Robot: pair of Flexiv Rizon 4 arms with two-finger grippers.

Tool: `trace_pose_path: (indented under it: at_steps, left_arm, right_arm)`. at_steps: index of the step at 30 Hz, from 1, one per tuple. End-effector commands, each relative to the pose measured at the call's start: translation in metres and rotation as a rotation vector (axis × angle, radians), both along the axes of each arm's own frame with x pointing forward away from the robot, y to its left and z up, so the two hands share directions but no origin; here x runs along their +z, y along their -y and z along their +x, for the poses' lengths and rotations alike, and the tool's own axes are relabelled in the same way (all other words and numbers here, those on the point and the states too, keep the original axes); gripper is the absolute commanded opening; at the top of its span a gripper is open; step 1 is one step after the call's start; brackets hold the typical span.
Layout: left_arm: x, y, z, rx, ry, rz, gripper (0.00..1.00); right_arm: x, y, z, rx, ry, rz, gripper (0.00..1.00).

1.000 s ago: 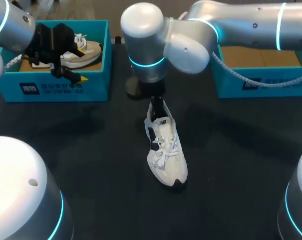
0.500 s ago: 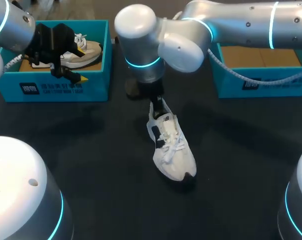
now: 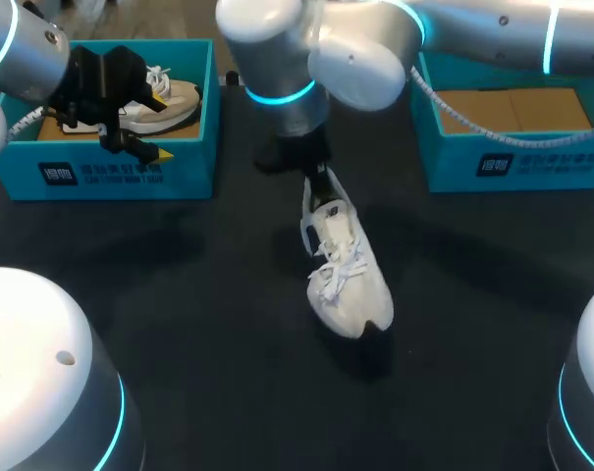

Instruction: Take the shoe out of the shoebox, open the shoe tongue, remove and reinsert the insole, then place the shoe into the shoebox

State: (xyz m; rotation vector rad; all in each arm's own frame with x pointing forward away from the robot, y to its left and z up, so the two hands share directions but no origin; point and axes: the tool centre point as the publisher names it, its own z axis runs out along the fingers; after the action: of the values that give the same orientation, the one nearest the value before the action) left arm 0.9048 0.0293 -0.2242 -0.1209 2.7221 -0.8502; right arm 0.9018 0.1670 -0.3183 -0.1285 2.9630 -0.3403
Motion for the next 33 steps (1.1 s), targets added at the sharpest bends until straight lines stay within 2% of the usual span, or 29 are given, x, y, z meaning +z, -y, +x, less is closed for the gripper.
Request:
trace_pose_path:
  at_steps: [1,11,20,29,33]
  left_arm:
    - [0.0,0.0,-0.001,0.002,0.0,0.004,1.0]
    - [0.0,0.0,-0.001,0.002,0.0,0.004,1.0]
    - [0.0,0.0,-0.001,0.002,0.0,0.004,1.0]
    - [0.0,0.0,-0.001,0.002,0.0,0.004,1.0]
    - [0.0,0.0,-0.001,0.002,0.0,0.004,1.0]
  right_arm:
    - [0.045,0.006,-0.002,0.017,-0.006,-0.007,0.0]
    - [0.112,0.015,0.007,0.039,0.056,0.002,0.0]
    - [0.154,0.03,0.014,0.052,0.098,-0.037,0.0]
    - [0.169,0.039,0.019,0.057,0.101,-0.052,0.0]
    - [0.17,0.039,0.019,0.016,0.137,-0.037,0.0]
